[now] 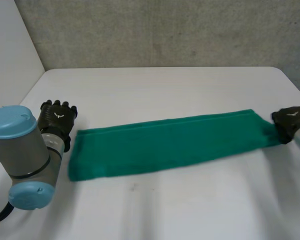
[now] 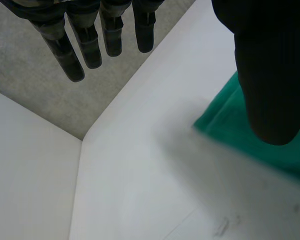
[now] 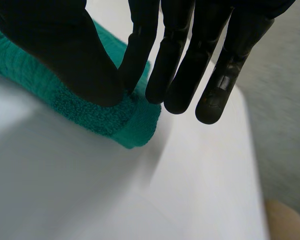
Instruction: Fold the towel.
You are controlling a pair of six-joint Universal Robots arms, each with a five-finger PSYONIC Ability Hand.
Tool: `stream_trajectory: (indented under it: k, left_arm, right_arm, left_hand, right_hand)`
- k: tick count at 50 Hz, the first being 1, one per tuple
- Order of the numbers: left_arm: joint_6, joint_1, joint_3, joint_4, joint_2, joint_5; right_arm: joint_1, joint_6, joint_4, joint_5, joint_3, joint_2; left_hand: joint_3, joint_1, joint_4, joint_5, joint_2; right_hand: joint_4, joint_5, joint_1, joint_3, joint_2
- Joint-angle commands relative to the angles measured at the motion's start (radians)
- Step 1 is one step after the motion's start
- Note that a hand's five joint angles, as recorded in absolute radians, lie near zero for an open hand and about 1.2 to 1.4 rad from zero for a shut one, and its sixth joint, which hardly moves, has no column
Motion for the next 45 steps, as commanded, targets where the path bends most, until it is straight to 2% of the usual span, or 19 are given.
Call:
stream_trajectory:
  k: [1, 7, 10, 12, 17, 22, 24, 25, 29, 36, 38, 42, 44, 45]
  left_arm:
    - [0.0, 0.003, -0.021, -0.001, 0.028, 0.001]
    - [0.0, 0.0, -0.037, -0.001, 0.051, -0.001]
    - [0.0, -0.002, -0.046, -0.001, 0.065, 0.001]
    - [0.0, -0.002, -0.046, -0.001, 0.071, 0.001]
    - [-0.002, -0.002, -0.05, -0.001, 0.085, -0.001]
    - [-0.002, -0.002, -0.05, -0.001, 0.093, 0.001]
    - [-0.002, -0.002, -0.052, -0.001, 0.093, -0.001]
    - [-0.002, -0.002, -0.052, -0.001, 0.093, -0.001]
    - [-0.002, -0.002, -0.061, -0.001, 0.091, -0.001]
    - [-0.003, -0.002, -0.073, 0.001, 0.091, 0.001]
    - [-0.002, 0.0, -0.073, 0.001, 0.09, 0.001]
    - [-0.003, -0.002, -0.073, 0.001, 0.09, 0.002]
    - [-0.003, -0.003, -0.073, 0.001, 0.091, 0.002]
    - [-0.002, -0.008, -0.072, 0.001, 0.091, 0.002]
  right_arm:
    - [-0.105, -0.211, 0.01, 0.085, -0.028, -0.07]
    - [-0.08, -0.253, 0.007, 0.072, -0.037, -0.145]
    - [0.013, -0.203, 0.008, 0.03, -0.044, -0.187]
    - [0.062, -0.166, 0.007, -0.013, -0.048, -0.188]
    - [0.254, -0.057, 0.005, -0.226, -0.044, -0.211]
    - [0.452, 0.017, -0.004, -0.323, -0.054, -0.21]
    - [0.518, 0.04, -0.011, -0.323, -0.063, -0.202]
    - [0.58, 0.058, -0.022, -0.323, -0.072, -0.175]
    - [0.7, 0.073, -0.031, -0.317, -0.103, -0.026]
    - [0.774, 0.07, -0.018, -0.245, -0.175, 0.128]
    - [0.771, 0.073, -0.015, -0.199, -0.189, 0.146]
    - [0.759, 0.081, -0.018, -0.117, -0.198, 0.137]
    - [0.744, 0.096, -0.022, -0.013, -0.195, 0.093]
    - [0.733, 0.106, -0.025, 0.014, -0.193, 0.07]
  left_hand:
    - [-0.028, -0.026, -0.022, -0.017, -0.02]
    - [-0.031, -0.029, -0.025, -0.02, -0.023]
    - [-0.031, -0.029, -0.025, -0.02, -0.023]
    - [-0.031, -0.029, -0.025, -0.02, -0.023]
    - [-0.031, -0.029, -0.025, -0.02, -0.023]
    - [-0.034, -0.032, -0.027, -0.023, -0.026]
    - [-0.034, -0.032, -0.027, -0.023, -0.026]
    - [-0.034, -0.032, -0.027, -0.023, -0.026]
    - [-0.034, -0.032, -0.027, -0.023, -0.026]
    - [-0.037, -0.035, -0.03, -0.026, -0.029]
    - [-0.037, -0.035, -0.03, -0.026, -0.029]
    - [-0.037, -0.035, -0.03, -0.026, -0.029]
    - [-0.037, -0.035, -0.03, -0.026, -0.029]
    - [-0.037, -0.035, -0.03, -0.026, -0.029]
  right_hand:
    - [0.207, 0.254, 0.428, 0.216, 0.226]
    - [0.207, 0.254, 0.428, 0.216, 0.226]
    - [0.207, 0.254, 0.428, 0.216, 0.226]
    - [0.207, 0.254, 0.428, 0.216, 0.226]
    - [0.207, 0.254, 0.428, 0.216, 0.226]
    - [0.207, 0.254, 0.428, 0.216, 0.226]
    - [0.207, 0.254, 0.428, 0.216, 0.226]
    - [0.207, 0.254, 0.428, 0.216, 0.226]
    - [0.207, 0.254, 0.428, 0.216, 0.226]
    - [0.207, 0.254, 0.428, 0.216, 0.226]
    - [-0.131, -0.084, 0.089, -0.122, -0.112]
    - [-0.508, -0.46, -0.287, -0.498, -0.488]
    - [-0.751, -0.704, -0.53, -0.742, -0.732]
    - [-0.761, -0.713, -0.54, -0.751, -0.742]
